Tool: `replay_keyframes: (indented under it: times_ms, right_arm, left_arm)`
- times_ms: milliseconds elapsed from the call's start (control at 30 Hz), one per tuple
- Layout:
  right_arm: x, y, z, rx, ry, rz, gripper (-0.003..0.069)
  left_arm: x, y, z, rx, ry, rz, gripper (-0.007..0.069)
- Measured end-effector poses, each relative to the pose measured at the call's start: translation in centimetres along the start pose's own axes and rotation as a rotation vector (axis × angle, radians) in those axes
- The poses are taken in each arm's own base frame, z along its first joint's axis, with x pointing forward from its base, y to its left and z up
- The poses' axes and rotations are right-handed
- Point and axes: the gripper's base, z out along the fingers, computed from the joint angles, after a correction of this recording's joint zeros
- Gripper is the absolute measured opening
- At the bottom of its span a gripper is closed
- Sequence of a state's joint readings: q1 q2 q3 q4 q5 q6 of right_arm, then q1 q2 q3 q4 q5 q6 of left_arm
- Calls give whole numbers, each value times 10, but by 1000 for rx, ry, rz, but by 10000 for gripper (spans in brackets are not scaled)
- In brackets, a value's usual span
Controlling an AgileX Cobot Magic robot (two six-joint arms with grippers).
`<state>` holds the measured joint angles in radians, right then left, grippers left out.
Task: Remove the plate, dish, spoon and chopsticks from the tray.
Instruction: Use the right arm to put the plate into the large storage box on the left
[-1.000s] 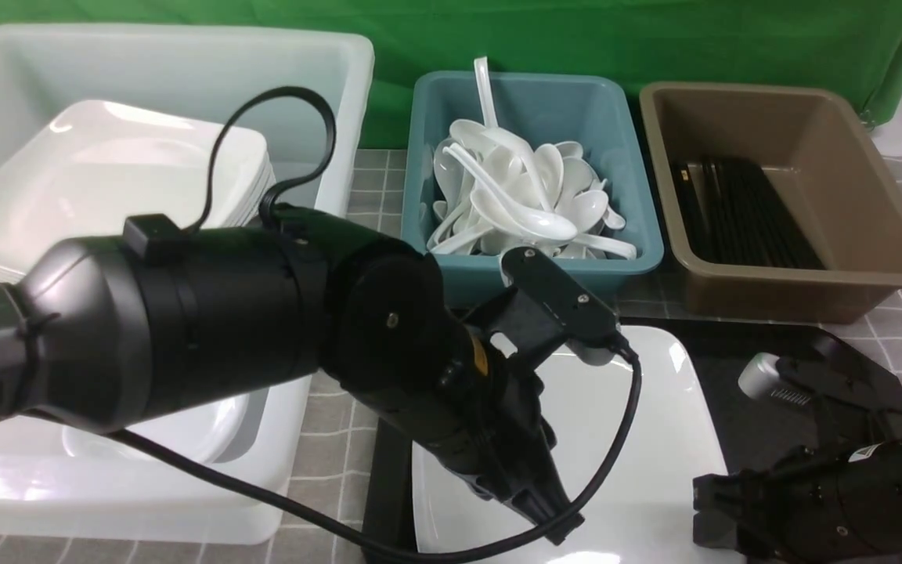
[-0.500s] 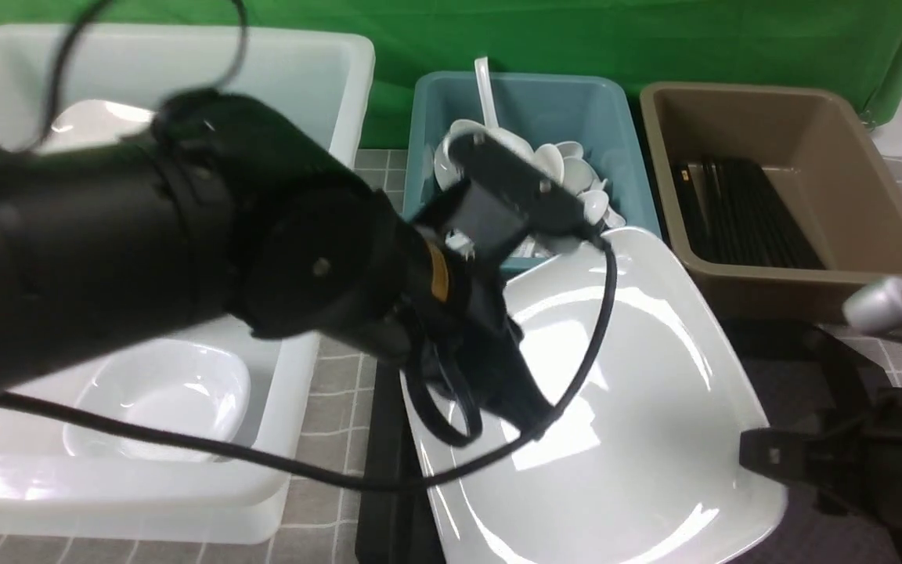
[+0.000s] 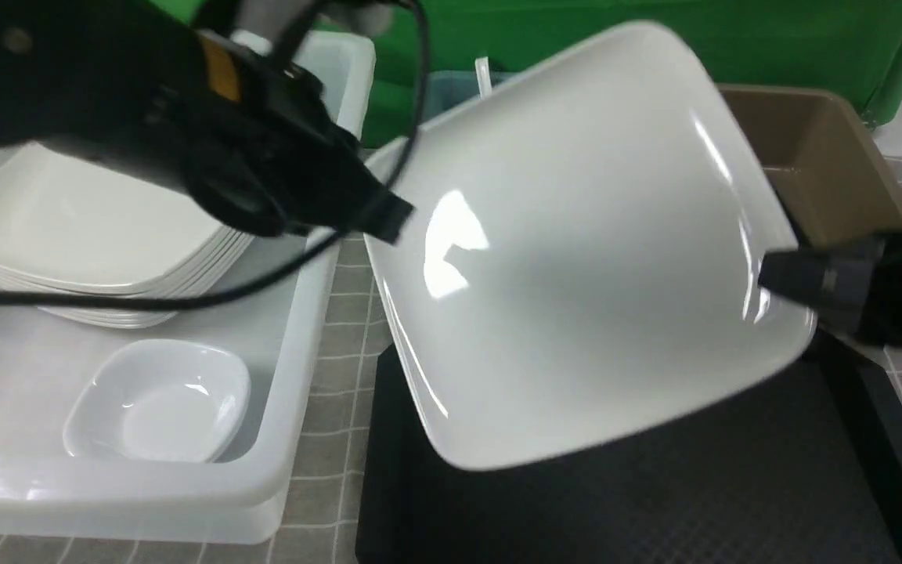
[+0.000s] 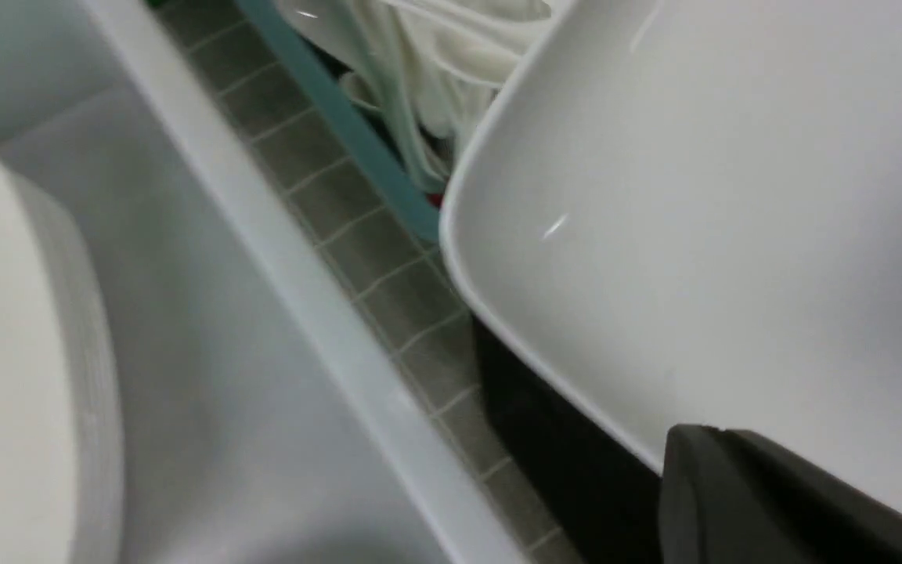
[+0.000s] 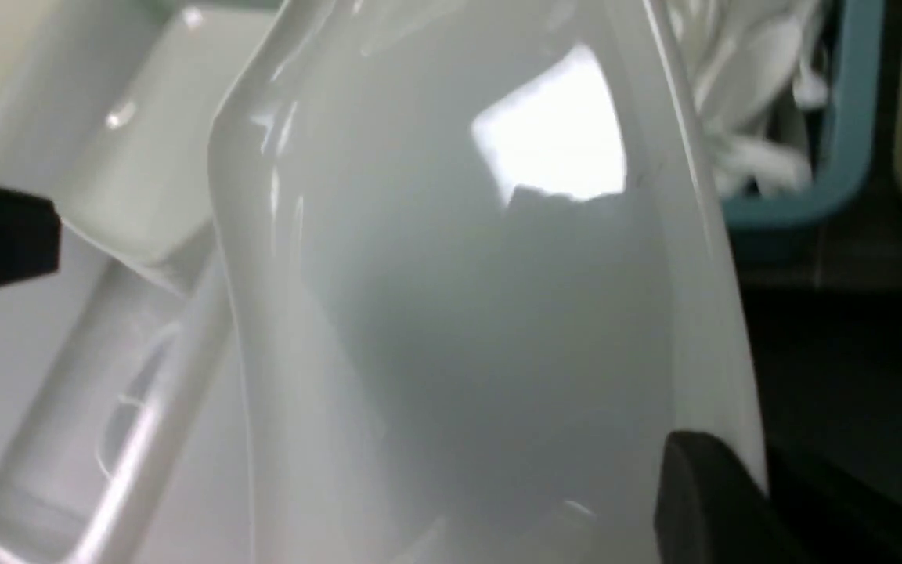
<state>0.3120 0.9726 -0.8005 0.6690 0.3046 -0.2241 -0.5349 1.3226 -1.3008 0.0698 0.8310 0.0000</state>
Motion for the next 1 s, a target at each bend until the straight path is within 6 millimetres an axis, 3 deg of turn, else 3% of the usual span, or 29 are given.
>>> replay_keyframes:
  times_ms: [100,233,433,500,533,567,733,800,900,1000]
  right_arm:
    - [-32,14,-2,-28,-79,-23,56]
    - [-66,27,17,-60,-103,-14,55]
    - [-92,65,93,-157,-47,5,55]
    - [-92,84,126,-198,-23,23,55]
    - [-93,86,128,-202,-21,26,55]
    - [-97,102,150,-237,-25,54,55]
    - [-87,137,223,-304,-8,182,55]
    - [-87,143,232,-317,-16,206,55]
    - [-67,158,274,-342,-9,303,55]
    - [-54,163,296,-351,-15,351,55]
  left_arm:
    - [2,29,-25,-79,-58,-64,4]
    - [10,65,-61,-205,-123,-155,4]
    - [32,108,-98,-370,-150,-344,4]
    - [42,123,-105,-403,-141,-436,4]
    - [42,122,-105,-398,-141,-439,4]
    - [47,130,-108,-406,-140,-492,4]
    - [55,143,-116,-425,-158,-576,4]
    - [55,143,-116,-426,-159,-578,4]
    - [55,143,-116,-412,-158,-535,4]
    - [54,142,-116,-397,-162,-514,4]
